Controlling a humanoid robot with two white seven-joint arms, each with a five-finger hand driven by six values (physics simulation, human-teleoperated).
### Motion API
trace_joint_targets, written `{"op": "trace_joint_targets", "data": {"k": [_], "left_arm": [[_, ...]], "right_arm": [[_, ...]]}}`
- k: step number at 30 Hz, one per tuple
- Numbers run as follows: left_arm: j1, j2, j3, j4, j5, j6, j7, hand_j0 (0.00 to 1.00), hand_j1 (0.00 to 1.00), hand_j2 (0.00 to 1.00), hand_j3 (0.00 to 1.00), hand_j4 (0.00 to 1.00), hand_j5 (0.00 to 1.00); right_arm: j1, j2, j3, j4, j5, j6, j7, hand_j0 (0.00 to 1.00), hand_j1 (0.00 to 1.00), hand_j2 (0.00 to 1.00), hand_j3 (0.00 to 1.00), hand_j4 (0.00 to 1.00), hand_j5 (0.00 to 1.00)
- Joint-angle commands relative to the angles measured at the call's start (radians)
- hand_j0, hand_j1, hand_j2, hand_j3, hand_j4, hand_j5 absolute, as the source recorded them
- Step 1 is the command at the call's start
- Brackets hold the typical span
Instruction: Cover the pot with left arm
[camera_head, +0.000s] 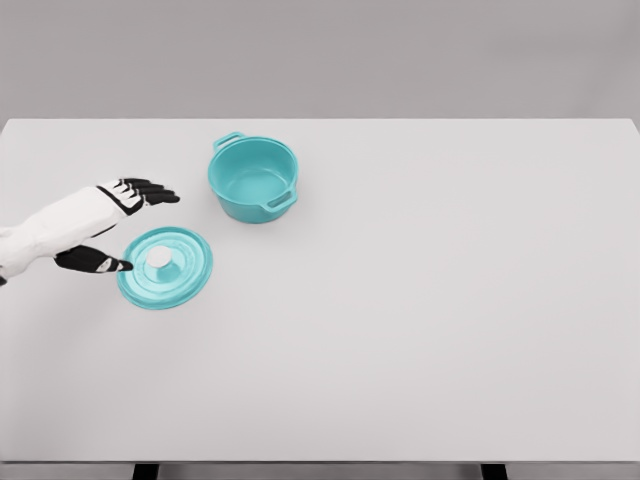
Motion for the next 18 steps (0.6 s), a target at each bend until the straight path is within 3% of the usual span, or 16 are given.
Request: {"op": "trace_joint_targets", "data": {"k": [1, 4, 7, 18], "left_arm": [[0.0, 0.022, -0.032, -0.001, 0.031, 0.001, 0.0, 0.86, 0.86, 0.86, 0.86, 0.86, 0.86], [-0.002, 0.022, -0.059, 0.003, 0.019, 0.001, 0.0, 0.85, 0.85, 0.85, 0.85, 0.85, 0.85], [-0.002, 0.022, -0.075, 0.005, -0.004, 0.001, -0.002, 0.76, 0.76, 0.76, 0.76, 0.76, 0.76], [-0.021, -0.004, -0.096, 0.057, -0.035, 0.001, -0.002, 0.76, 0.76, 0.76, 0.76, 0.76, 0.76]], "right_arm": [[0.0, 0.0, 0.0, 0.001, 0.0, 0.0, 0.0, 1.0, 1.0, 1.0, 1.0, 1.0, 1.0], [0.0, 0.0, 0.0, 0.001, 0.0, 0.0, 0.0, 1.0, 1.0, 1.0, 1.0, 1.0, 1.0], [0.0, 0.0, 0.0, -0.001, 0.0, 0.0, 0.0, 1.0, 1.0, 1.0, 1.0, 1.0, 1.0], [0.0, 0.0, 0.0, -0.001, 0.0, 0.0, 0.0, 1.0, 1.0, 1.0, 1.0, 1.0, 1.0]]}}
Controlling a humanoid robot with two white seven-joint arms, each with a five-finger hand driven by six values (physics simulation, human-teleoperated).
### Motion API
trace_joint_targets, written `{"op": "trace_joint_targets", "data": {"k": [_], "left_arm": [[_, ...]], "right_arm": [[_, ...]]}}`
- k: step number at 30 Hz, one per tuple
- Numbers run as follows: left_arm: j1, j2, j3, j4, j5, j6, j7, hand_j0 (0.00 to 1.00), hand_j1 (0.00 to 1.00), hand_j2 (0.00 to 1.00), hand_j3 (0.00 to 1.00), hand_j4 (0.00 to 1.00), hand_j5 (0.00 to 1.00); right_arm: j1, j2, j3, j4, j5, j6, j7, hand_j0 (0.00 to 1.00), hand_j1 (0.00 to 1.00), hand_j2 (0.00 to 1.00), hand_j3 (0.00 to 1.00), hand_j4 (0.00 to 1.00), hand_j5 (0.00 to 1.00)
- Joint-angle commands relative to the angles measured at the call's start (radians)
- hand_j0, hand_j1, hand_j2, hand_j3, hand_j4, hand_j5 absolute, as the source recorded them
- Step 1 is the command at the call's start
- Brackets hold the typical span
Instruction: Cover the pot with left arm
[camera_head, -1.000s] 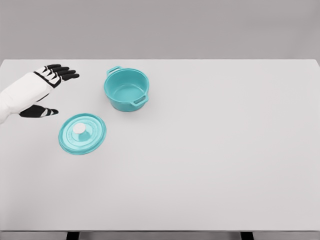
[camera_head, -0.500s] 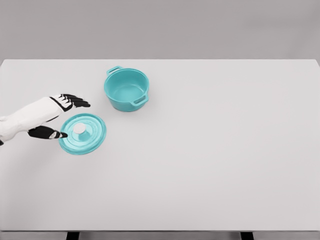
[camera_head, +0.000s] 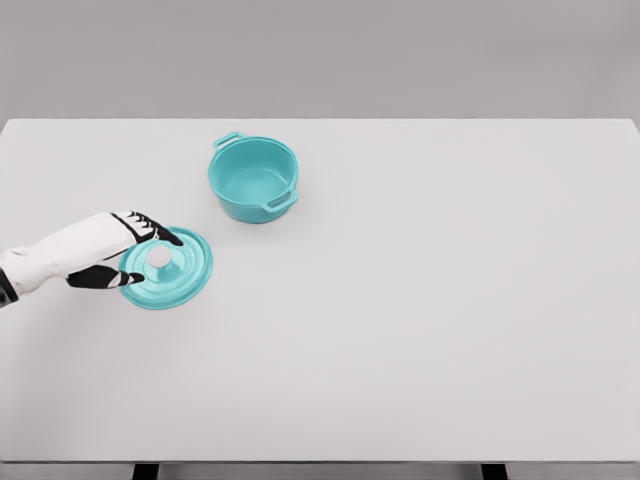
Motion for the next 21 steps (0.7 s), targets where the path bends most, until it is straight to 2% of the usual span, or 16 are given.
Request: {"op": "trace_joint_targets", "data": {"k": [1, 7, 12, 15, 21], "left_arm": [[0.0, -0.007, -0.001, 0.008, -0.002, 0.001, 0.0, 0.76, 0.76, 0.76, 0.76, 0.76, 0.76], [-0.006, -0.033, -0.001, 0.025, -0.015, 0.001, 0.0, 0.76, 0.76, 0.76, 0.76, 0.76, 0.76], [-0.015, -0.036, -0.001, 0.026, -0.052, 0.001, 0.0, 0.75, 0.75, 0.75, 0.75, 0.75, 0.75], [-0.031, -0.066, -0.001, 0.055, -0.08, 0.001, 0.0, 0.75, 0.75, 0.75, 0.75, 0.75, 0.75], [-0.031, -0.076, -0.001, 0.061, -0.088, 0.001, -0.001, 0.74, 0.74, 0.74, 0.74, 0.74, 0.74]], "right_arm": [[0.0, 0.0, 0.0, 0.0, 0.0, 0.0, 0.0, 1.0, 1.0, 1.0, 1.0, 1.0, 1.0], [0.0, 0.0, 0.0, 0.0, 0.0, 0.0, 0.0, 1.0, 1.0, 1.0, 1.0, 1.0, 1.0], [0.0, 0.0, 0.0, 0.001, 0.0, 0.0, 0.0, 1.0, 1.0, 1.0, 1.0, 1.0, 1.0], [0.0, 0.0, 0.0, 0.0, 0.0, 0.0, 0.0, 1.0, 1.0, 1.0, 1.0, 1.0, 1.0], [0.0, 0.0, 0.0, 0.0, 0.0, 0.0, 0.0, 1.0, 1.0, 1.0, 1.0, 1.0, 1.0]]}}
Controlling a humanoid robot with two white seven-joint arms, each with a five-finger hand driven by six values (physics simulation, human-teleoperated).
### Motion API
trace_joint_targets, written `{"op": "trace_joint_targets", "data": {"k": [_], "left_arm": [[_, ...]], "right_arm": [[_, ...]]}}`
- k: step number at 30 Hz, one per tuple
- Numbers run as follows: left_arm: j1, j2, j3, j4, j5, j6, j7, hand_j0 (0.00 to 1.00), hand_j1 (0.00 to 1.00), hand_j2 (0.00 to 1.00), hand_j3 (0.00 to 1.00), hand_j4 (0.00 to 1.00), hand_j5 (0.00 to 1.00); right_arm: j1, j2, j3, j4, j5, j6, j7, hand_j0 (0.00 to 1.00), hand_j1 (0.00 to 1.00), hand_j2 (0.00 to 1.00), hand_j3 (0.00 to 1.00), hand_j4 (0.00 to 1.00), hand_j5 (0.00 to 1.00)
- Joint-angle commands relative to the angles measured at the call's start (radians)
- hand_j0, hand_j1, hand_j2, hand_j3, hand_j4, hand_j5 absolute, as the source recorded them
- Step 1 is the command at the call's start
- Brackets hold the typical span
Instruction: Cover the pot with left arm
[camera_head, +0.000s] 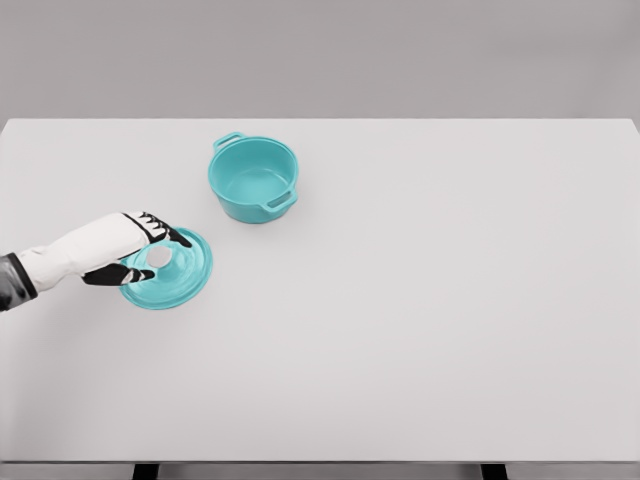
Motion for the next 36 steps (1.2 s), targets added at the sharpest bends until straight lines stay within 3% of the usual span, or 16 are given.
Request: {"op": "trace_joint_targets", "data": {"k": [1, 29, 36], "left_arm": [[0.0, -0.003, -0.001, 0.002, 0.003, 0.001, 0.0, 0.74, 0.74, 0.74, 0.74, 0.74, 0.74], [-0.005, -0.016, -0.011, 0.038, -0.019, 0.001, 0.0, 0.67, 0.67, 0.67, 0.67, 0.67, 0.67], [-0.005, -0.021, -0.013, 0.039, -0.019, 0.001, 0.0, 0.58, 0.58, 0.58, 0.58, 0.58, 0.58]], "right_arm": [[0.0, 0.0, 0.0, -0.001, 0.0, 0.0, 0.0, 1.0, 1.0, 1.0, 1.0, 1.0, 1.0], [0.0, 0.0, 0.0, 0.001, 0.0, 0.0, 0.0, 1.0, 1.0, 1.0, 1.0, 1.0, 1.0], [0.0, 0.0, 0.0, -0.001, 0.0, 0.0, 0.0, 1.0, 1.0, 1.0, 1.0, 1.0, 1.0]]}}
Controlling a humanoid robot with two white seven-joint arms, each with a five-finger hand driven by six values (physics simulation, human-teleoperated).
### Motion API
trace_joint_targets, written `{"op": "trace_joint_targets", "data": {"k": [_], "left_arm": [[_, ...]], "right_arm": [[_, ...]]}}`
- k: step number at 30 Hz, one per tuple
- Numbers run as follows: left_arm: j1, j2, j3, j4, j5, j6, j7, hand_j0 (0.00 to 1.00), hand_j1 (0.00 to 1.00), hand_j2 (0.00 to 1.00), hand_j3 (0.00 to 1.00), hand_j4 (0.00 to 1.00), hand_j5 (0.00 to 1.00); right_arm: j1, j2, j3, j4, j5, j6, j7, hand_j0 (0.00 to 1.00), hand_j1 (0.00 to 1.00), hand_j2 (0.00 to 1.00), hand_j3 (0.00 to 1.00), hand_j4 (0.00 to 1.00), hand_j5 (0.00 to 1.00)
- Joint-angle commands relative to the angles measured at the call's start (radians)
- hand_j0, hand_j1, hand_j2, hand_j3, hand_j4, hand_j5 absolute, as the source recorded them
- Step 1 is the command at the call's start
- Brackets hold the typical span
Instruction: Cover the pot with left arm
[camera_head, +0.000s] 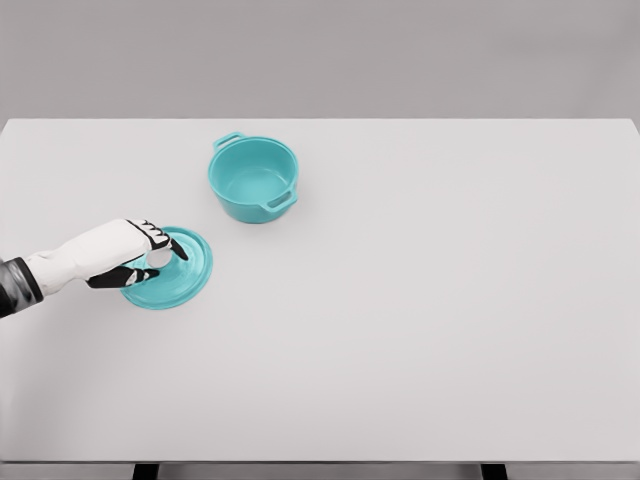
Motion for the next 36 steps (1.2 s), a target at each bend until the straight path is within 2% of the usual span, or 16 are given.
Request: {"op": "trace_joint_targets", "data": {"k": [1, 9, 22, 36], "left_arm": [[0.0, 0.0, 0.0, 0.001, 0.007, 0.001, 0.0, 0.57, 0.57, 0.57, 0.57, 0.57, 0.57], [0.002, 0.0, 0.0, 0.001, 0.008, 0.001, 0.0, 0.52, 0.52, 0.52, 0.52, 0.52, 0.52], [-0.017, 0.015, 0.008, -0.015, 0.02, 0.001, 0.002, 0.52, 0.52, 0.52, 0.52, 0.52, 0.52], [-0.095, 0.045, 0.01, -0.036, 0.039, 0.001, 0.007, 0.52, 0.52, 0.52, 0.52, 0.52, 0.52]], "right_arm": [[0.0, 0.0, 0.0, 0.0, 0.0, 0.0, 0.0, 1.0, 1.0, 1.0, 1.0, 1.0, 1.0], [0.0, 0.0, 0.0, 0.001, 0.0, 0.0, 0.0, 1.0, 1.0, 1.0, 1.0, 1.0, 1.0], [0.0, 0.0, 0.0, 0.0, 0.0, 0.0, 0.0, 1.0, 1.0, 1.0, 1.0, 1.0, 1.0], [0.0, 0.0, 0.0, 0.0, 0.0, 0.0, 0.0, 1.0, 1.0, 1.0, 1.0, 1.0, 1.0]]}}
